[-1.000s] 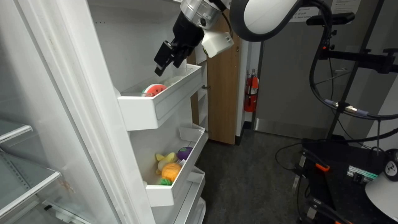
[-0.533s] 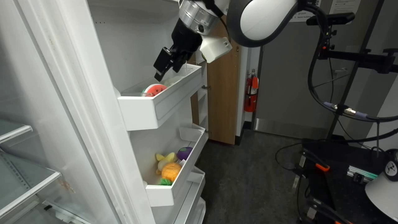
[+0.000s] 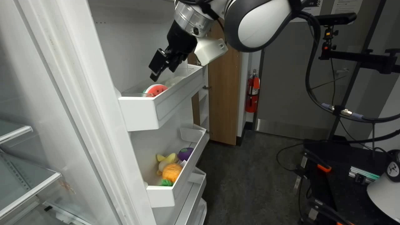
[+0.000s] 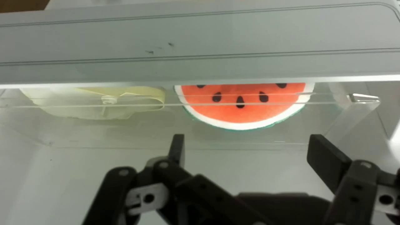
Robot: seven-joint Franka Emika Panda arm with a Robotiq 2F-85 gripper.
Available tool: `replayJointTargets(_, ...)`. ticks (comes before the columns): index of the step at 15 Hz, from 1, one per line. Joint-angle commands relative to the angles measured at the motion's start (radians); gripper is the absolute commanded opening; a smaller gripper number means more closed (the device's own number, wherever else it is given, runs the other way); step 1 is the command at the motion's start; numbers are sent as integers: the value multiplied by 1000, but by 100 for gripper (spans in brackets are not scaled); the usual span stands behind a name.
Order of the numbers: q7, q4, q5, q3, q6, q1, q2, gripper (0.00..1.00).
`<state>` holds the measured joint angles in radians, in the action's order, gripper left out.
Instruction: Move the watermelon plush toy from the top compartment to the bottom compartment.
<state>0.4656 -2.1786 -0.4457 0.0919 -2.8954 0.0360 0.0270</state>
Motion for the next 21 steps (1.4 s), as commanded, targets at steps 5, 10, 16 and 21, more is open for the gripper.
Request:
replayJointTargets(5, 109, 63, -126, -25, -26, 1, 68, 100)
replayJointTargets(10, 125, 91, -134, -26, -30, -9, 106, 100)
replayJointTargets(16, 170, 139, -196, -37, -29, -21, 146, 100)
replayJointTargets(21, 158, 140, -196, -37, -23, -13, 159, 100)
